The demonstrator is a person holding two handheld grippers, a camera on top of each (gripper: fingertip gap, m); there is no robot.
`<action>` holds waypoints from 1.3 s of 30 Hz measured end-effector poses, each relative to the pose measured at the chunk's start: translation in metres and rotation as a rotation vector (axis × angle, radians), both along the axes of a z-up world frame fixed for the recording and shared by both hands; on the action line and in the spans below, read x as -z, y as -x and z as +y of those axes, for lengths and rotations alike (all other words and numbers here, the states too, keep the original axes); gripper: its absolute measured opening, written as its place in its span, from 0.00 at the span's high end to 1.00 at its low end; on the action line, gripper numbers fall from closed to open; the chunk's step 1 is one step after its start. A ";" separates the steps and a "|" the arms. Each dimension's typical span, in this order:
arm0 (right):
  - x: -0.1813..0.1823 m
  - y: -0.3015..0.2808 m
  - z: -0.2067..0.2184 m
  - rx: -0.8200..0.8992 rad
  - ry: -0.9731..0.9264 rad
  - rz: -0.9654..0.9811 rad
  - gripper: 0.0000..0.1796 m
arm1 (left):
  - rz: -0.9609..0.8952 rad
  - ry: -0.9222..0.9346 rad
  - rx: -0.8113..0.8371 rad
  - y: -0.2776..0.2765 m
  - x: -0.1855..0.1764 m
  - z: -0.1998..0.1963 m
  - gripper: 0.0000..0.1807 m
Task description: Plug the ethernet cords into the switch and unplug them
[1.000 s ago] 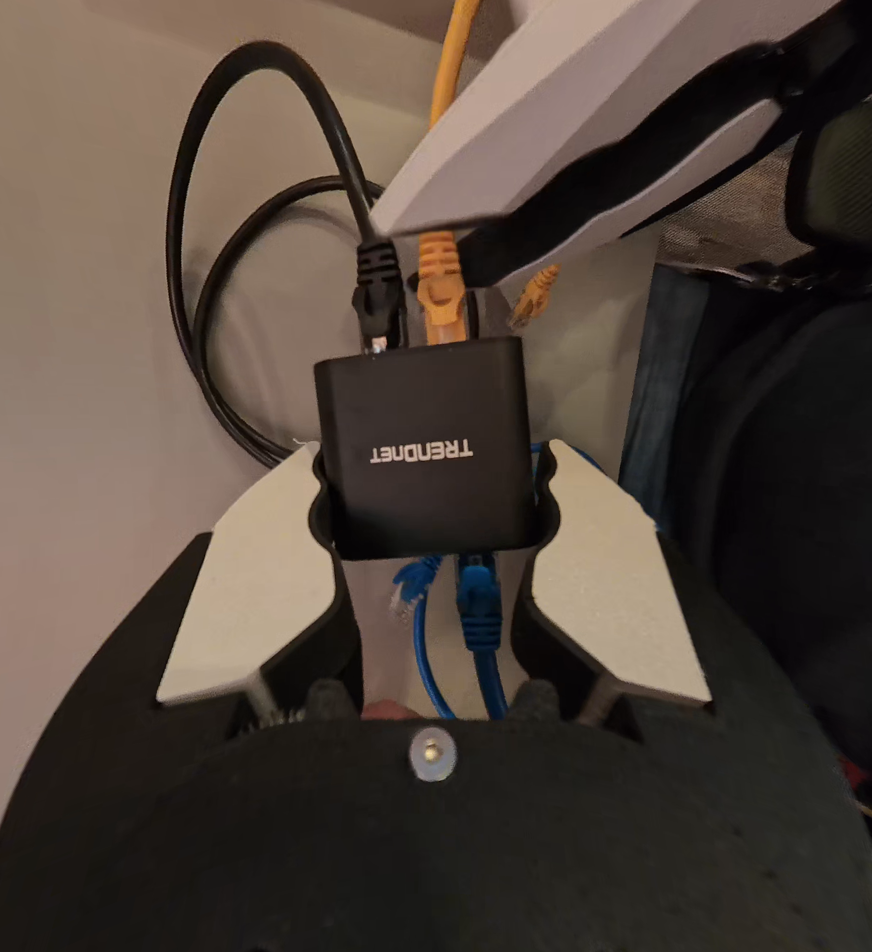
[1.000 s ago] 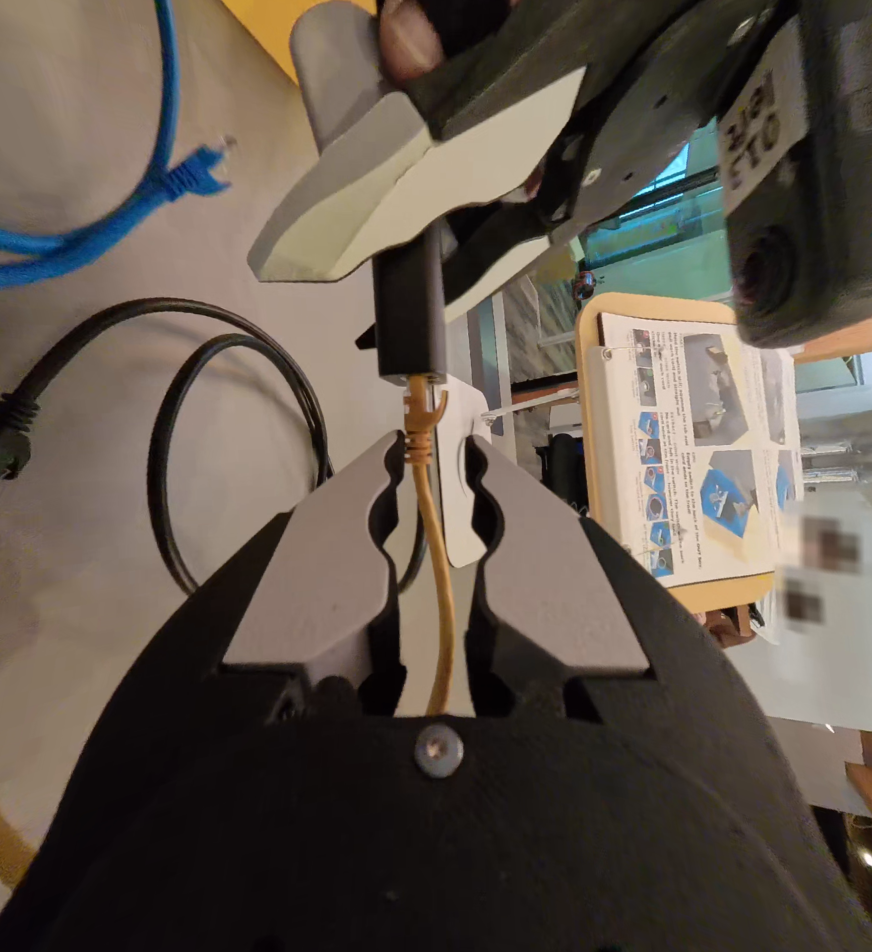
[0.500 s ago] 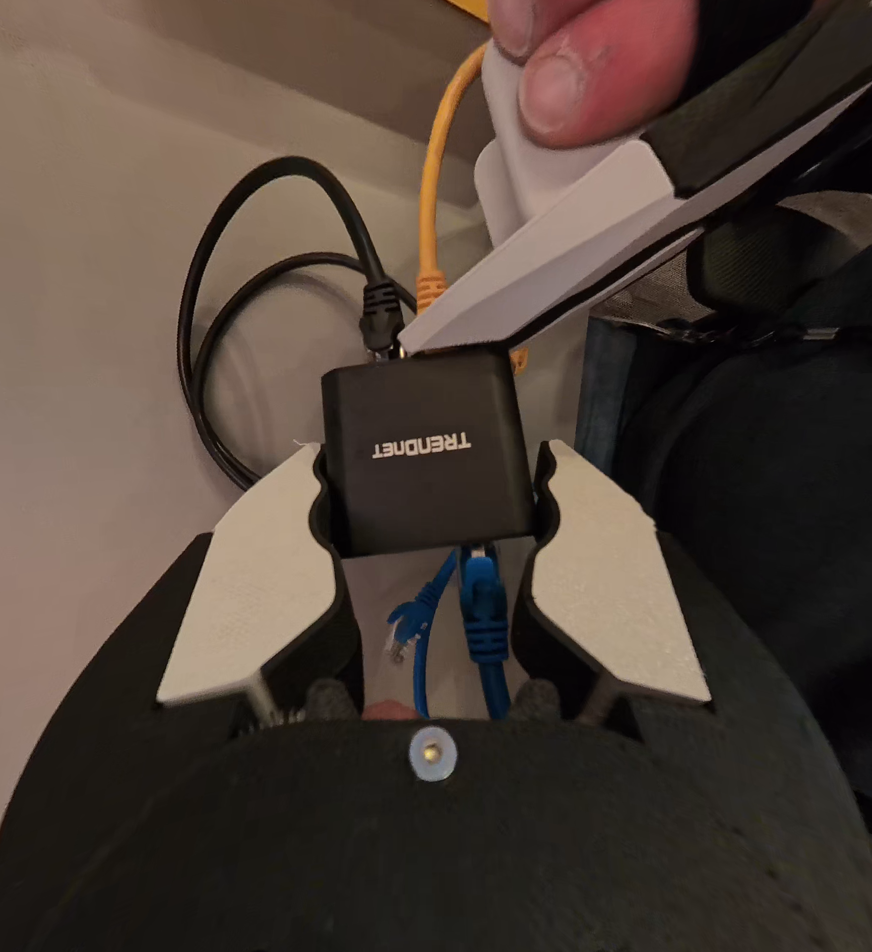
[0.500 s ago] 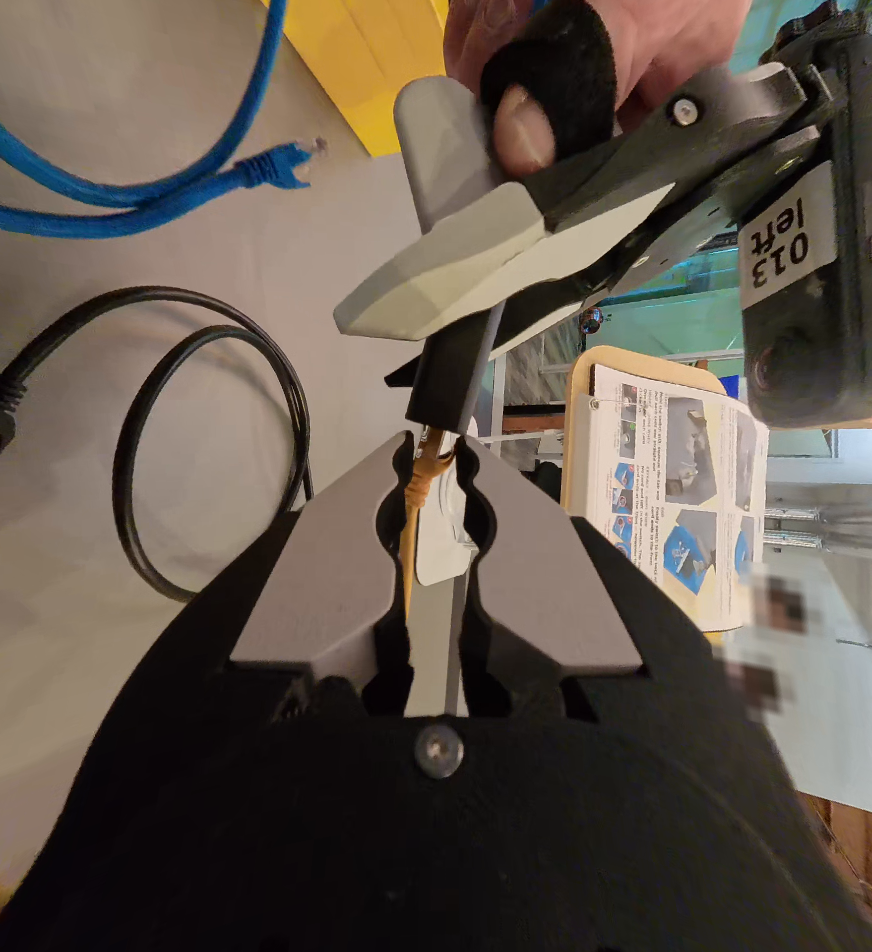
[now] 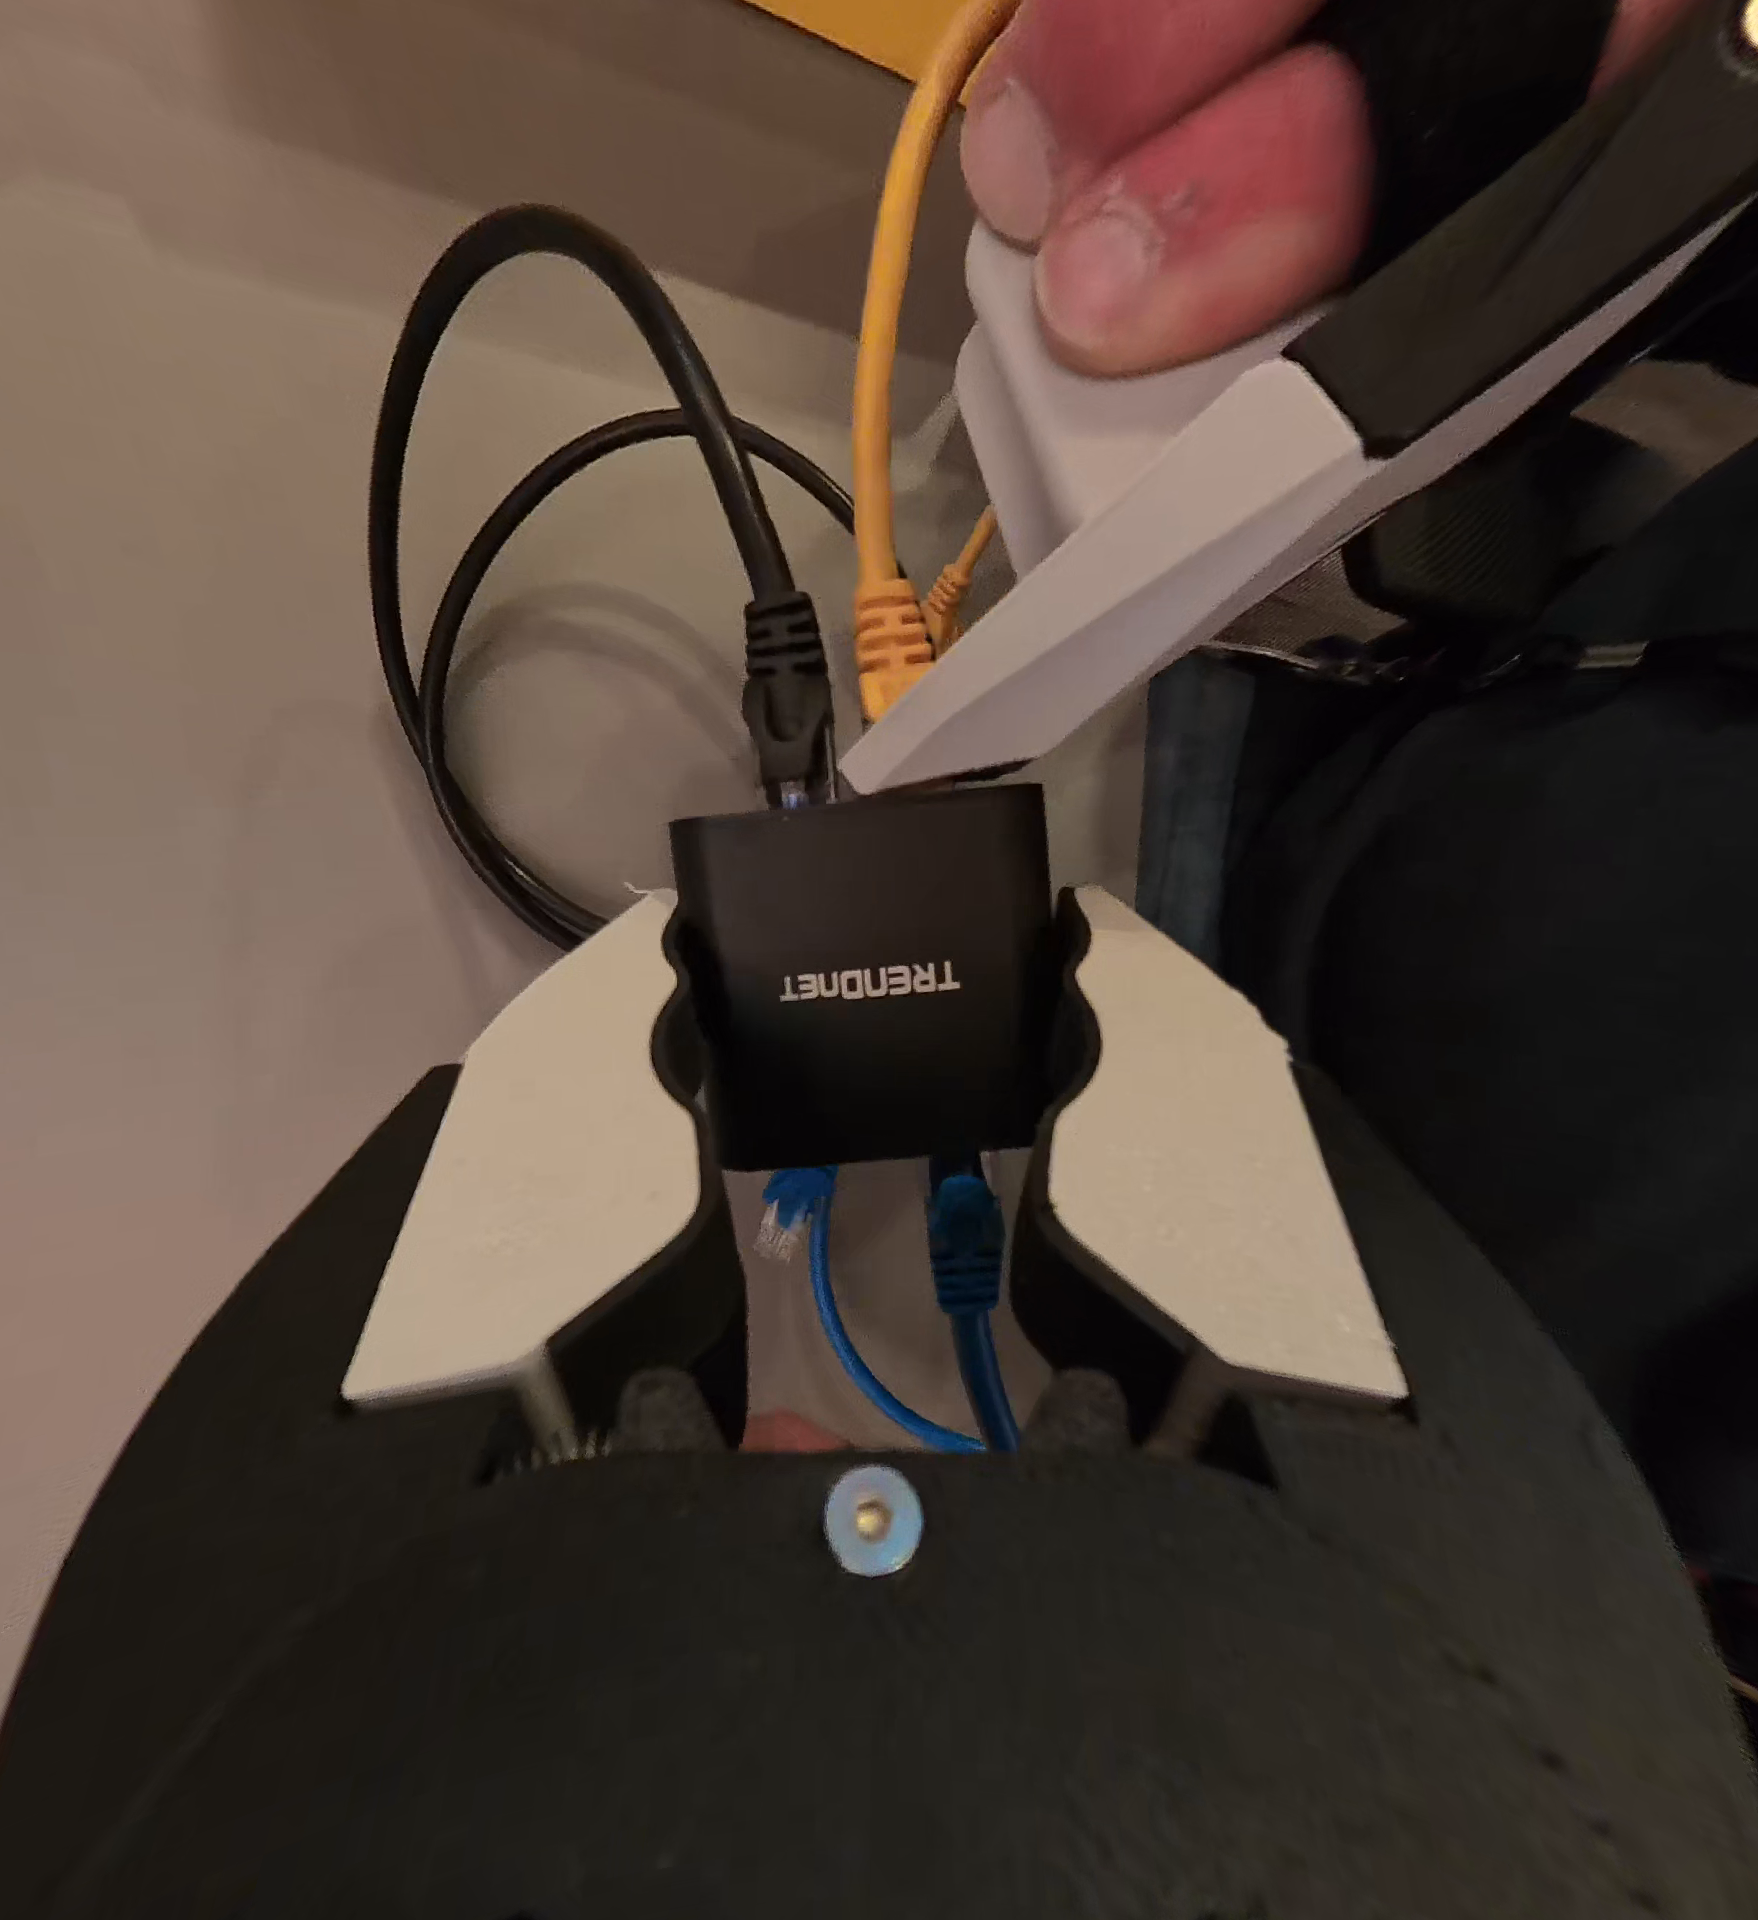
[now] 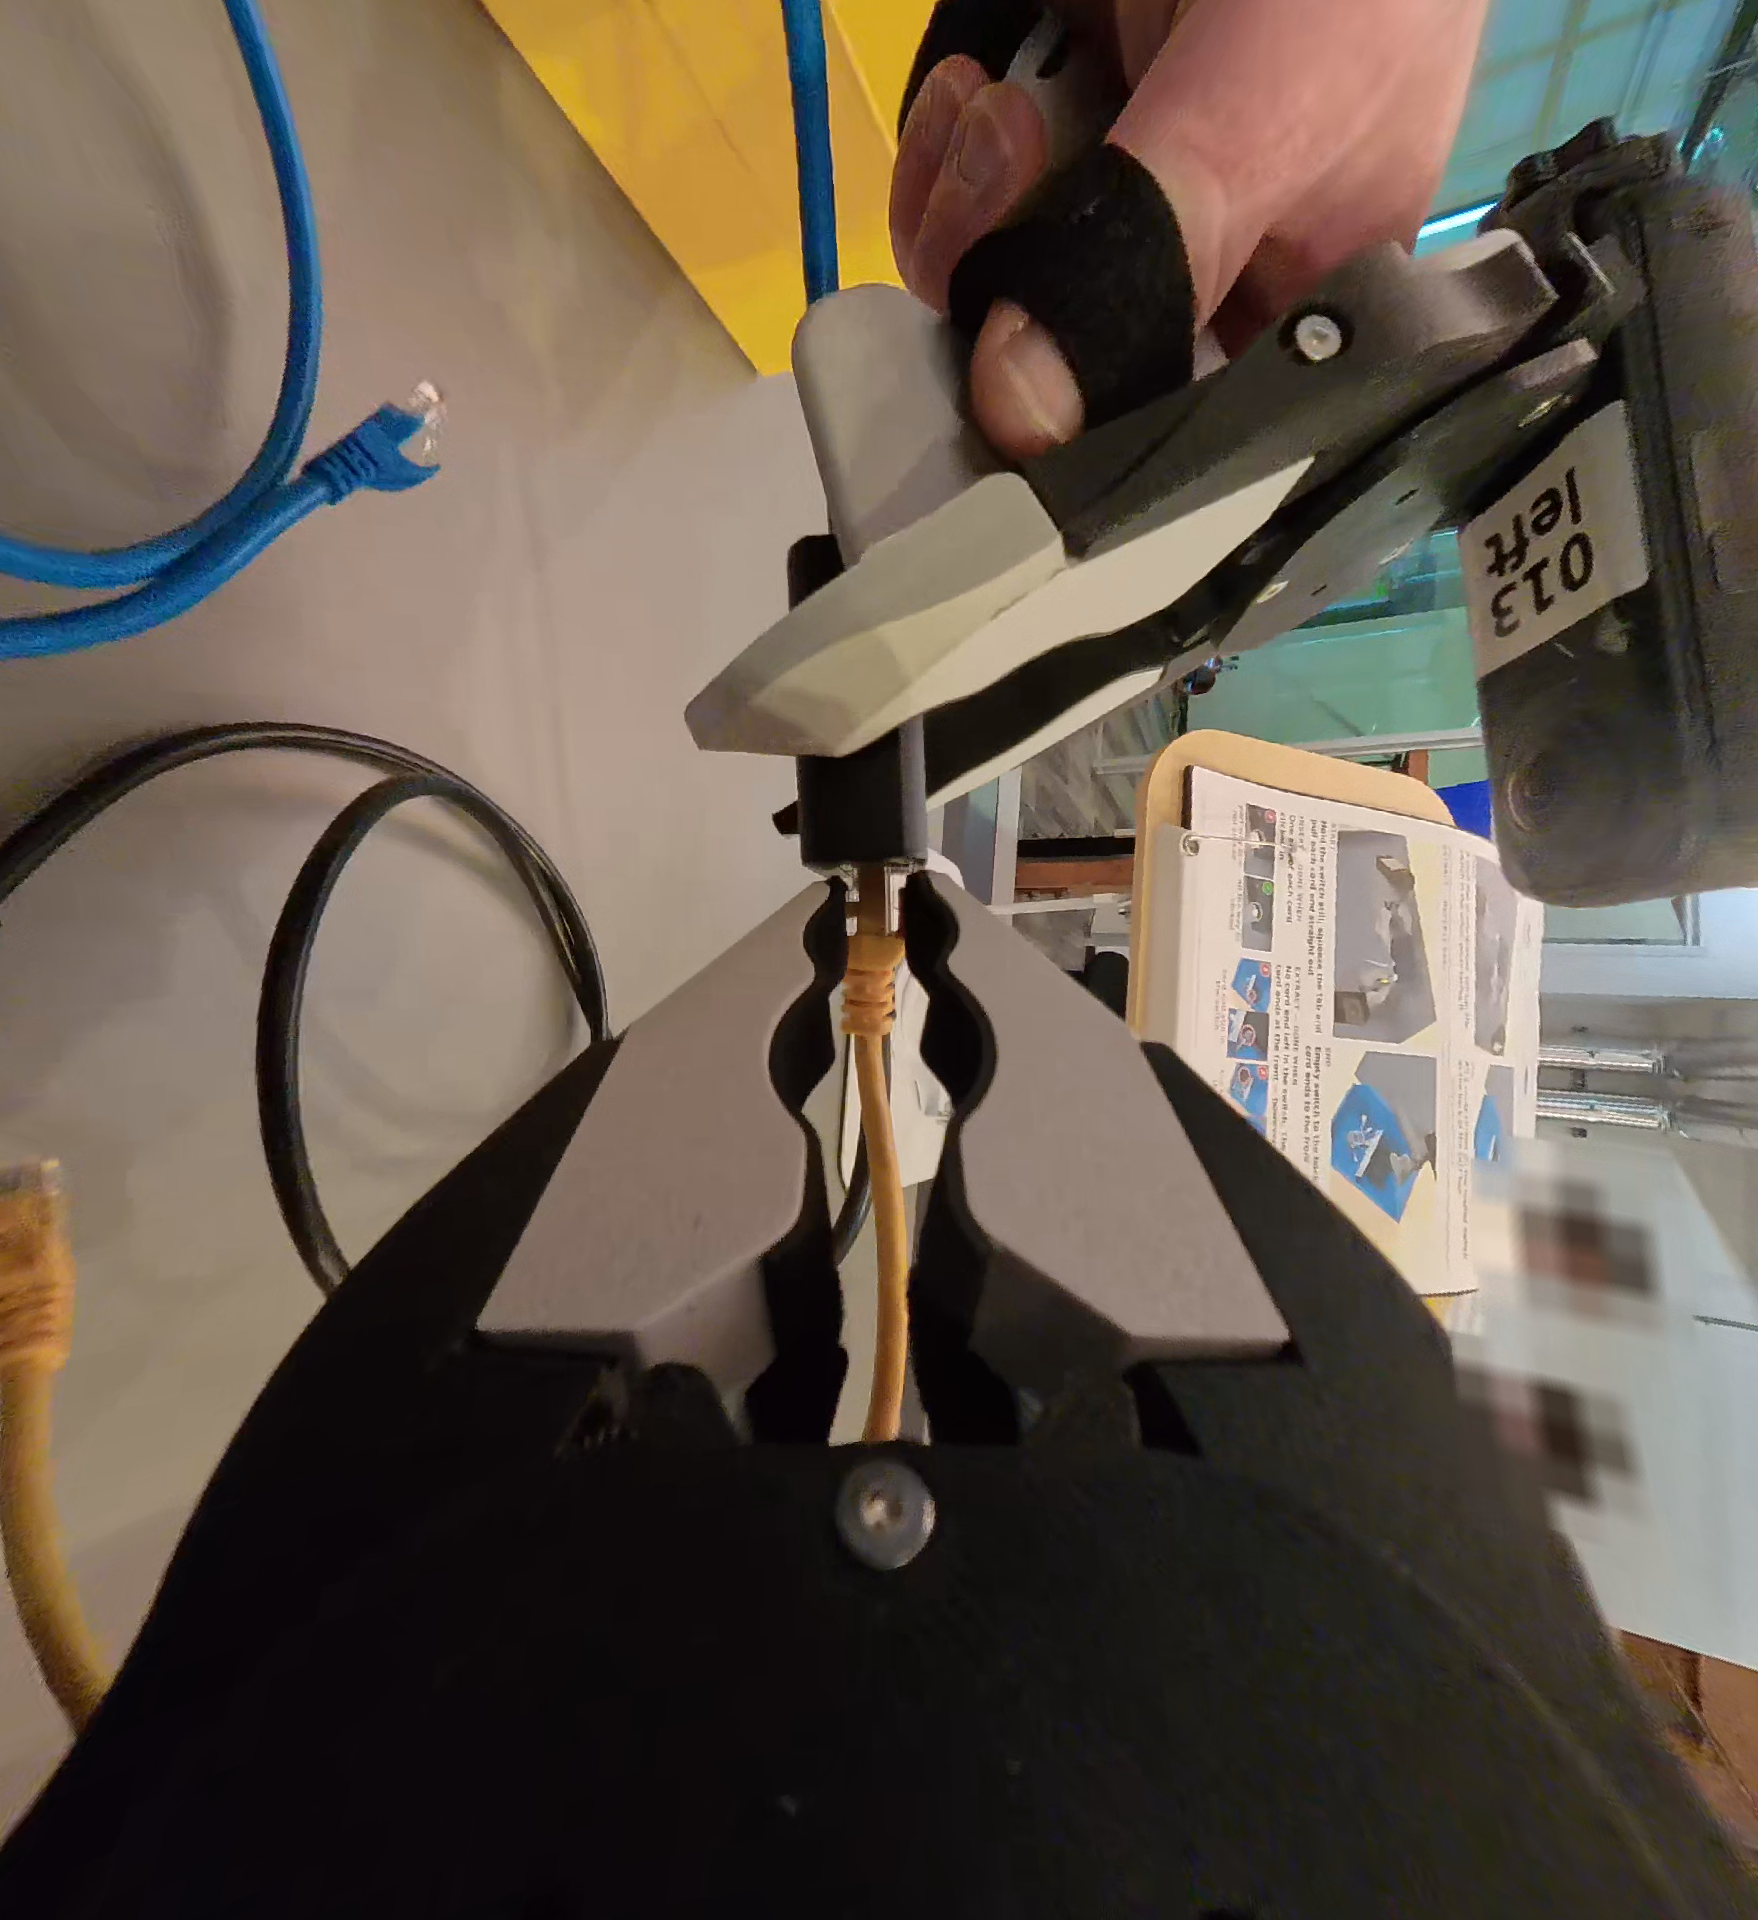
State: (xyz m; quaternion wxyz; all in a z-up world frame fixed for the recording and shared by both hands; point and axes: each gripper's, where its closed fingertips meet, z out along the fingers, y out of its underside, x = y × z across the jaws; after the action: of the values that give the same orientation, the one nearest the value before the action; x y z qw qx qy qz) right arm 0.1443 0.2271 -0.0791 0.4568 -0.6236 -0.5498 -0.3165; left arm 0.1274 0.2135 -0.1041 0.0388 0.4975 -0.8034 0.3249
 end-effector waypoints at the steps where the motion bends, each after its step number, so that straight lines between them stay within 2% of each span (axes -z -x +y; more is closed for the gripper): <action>1: 0.000 0.000 0.000 0.003 -0.002 0.000 0.95 | -0.003 0.004 -0.006 -0.001 0.000 0.000 0.65; 11: 0.006 -0.004 -0.004 -0.018 0.076 -0.191 0.95 | 0.056 0.075 -0.010 0.000 0.003 -0.004 0.65; 13: 0.006 -0.020 -0.006 0.023 0.094 -0.210 0.96 | 0.055 0.043 -0.031 0.003 0.005 0.010 0.65; 15: 0.005 -0.034 -0.008 0.051 0.101 -0.175 0.96 | 0.014 0.145 -0.126 -0.002 -0.010 0.023 0.66; 17: 0.004 -0.036 -0.009 0.063 0.120 -0.125 0.95 | 0.001 0.027 -0.100 0.002 -0.009 0.031 0.65; 18: -0.004 -0.038 -0.009 0.078 0.104 -0.103 0.95 | -0.006 0.025 -0.095 0.003 -0.013 0.030 0.65; 20: -0.029 -0.037 -0.014 0.083 0.071 0.020 0.95 | -0.013 0.013 -0.140 0.004 -0.015 0.042 0.65; 25: -0.095 -0.076 -0.033 0.203 -0.036 0.145 0.95 | -0.060 -0.046 -0.236 0.013 -0.020 0.071 0.65; 30: -0.140 -0.114 -0.059 0.290 -0.098 0.234 0.95 | -0.121 -0.044 -0.297 0.022 -0.029 0.085 0.65; 32: -0.153 -0.139 -0.072 0.377 -0.136 0.215 0.95 | -0.133 -0.031 -0.315 0.025 -0.030 0.088 0.65; 35: -0.160 -0.177 -0.099 0.487 -0.180 0.302 0.95 | -0.135 -0.045 -0.316 0.031 -0.025 0.088 0.65; 39: -0.134 -0.236 -0.138 0.666 -0.234 0.361 0.95 | -0.124 -0.058 -0.299 0.035 -0.017 0.082 0.65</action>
State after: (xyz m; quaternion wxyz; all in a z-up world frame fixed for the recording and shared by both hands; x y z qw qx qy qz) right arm 0.3805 0.0890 0.0548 0.4864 -0.7572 -0.1887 -0.3930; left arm 0.0924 0.2955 -0.0871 -0.0741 0.5915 -0.7303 0.3336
